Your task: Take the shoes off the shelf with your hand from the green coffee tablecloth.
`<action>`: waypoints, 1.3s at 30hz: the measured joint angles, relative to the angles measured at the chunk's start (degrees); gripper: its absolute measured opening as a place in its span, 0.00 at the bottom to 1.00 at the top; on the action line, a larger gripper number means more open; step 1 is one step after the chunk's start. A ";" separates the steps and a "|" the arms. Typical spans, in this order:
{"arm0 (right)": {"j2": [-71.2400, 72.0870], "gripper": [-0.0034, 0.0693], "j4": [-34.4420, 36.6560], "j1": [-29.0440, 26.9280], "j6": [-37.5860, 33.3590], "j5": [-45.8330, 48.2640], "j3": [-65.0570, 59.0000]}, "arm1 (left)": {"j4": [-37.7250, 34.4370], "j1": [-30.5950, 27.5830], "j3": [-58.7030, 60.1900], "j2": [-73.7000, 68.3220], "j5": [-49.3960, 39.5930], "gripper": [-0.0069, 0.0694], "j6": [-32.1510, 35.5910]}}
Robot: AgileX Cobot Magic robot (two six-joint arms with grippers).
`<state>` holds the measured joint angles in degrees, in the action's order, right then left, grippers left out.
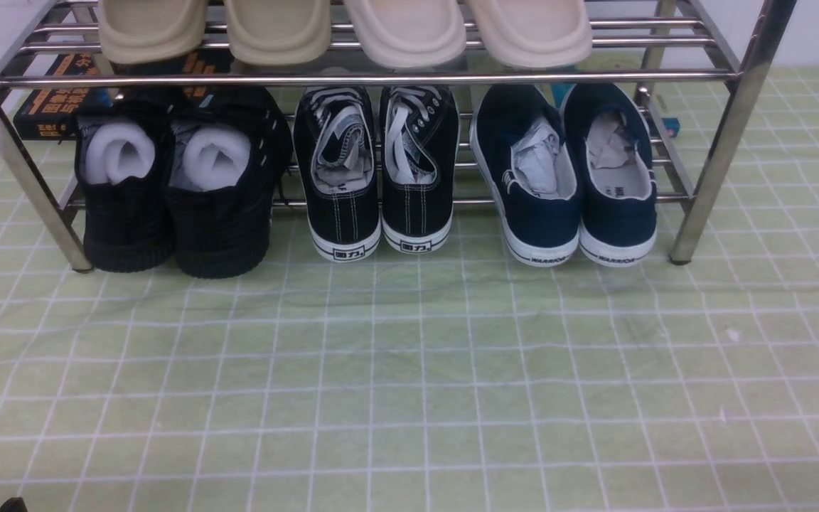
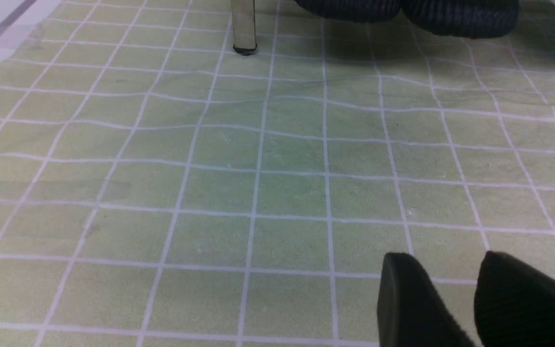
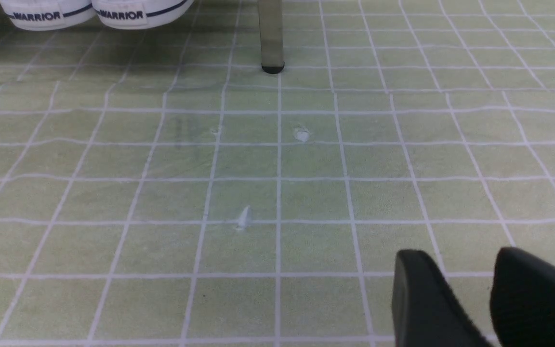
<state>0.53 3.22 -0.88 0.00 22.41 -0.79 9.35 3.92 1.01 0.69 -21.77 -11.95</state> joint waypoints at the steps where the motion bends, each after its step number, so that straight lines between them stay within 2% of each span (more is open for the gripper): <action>1: 0.00 0.38 0.00 0.00 0.00 0.00 0.00 | 0.00 0.00 0.00 0.00 0.00 0.41 0.00; 13: 0.00 0.38 1.02 0.00 0.68 0.00 0.00 | 0.00 0.00 0.00 0.00 0.00 0.41 0.00; 15: 0.00 0.38 5.99 0.00 3.20 -0.11 0.00 | 0.00 0.00 0.00 0.00 0.00 0.41 0.00; 19: 0.00 0.38 23.68 0.00 12.83 -0.26 -0.28 | 0.00 0.00 0.00 0.00 0.00 0.41 0.00; 22: 0.00 0.38 33.42 0.00 16.33 -0.37 -0.53 | 0.00 0.00 0.00 0.00 0.00 0.41 0.00; 25: 0.00 0.38 38.80 0.00 17.03 -0.43 -0.58 | 0.00 0.00 0.00 0.00 0.00 0.41 0.00; 28: 0.00 0.38 41.66 0.00 17.03 -0.92 -0.58 | 0.00 0.00 0.00 0.00 0.00 0.41 0.00; 34: 0.00 0.37 42.62 0.00 16.75 -0.87 -0.58 | 0.00 0.00 0.00 0.00 0.00 0.41 0.00; 36: 0.00 0.35 42.67 0.00 14.02 -0.79 -0.26 | 0.00 0.00 0.00 0.00 0.00 0.41 0.00; 39: 0.00 0.25 42.67 0.00 7.77 -1.88 1.63 | 0.00 0.00 0.00 0.00 0.00 0.41 0.00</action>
<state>0.53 45.89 -0.88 7.77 20.53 0.84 9.35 3.92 1.01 0.69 -21.77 -11.95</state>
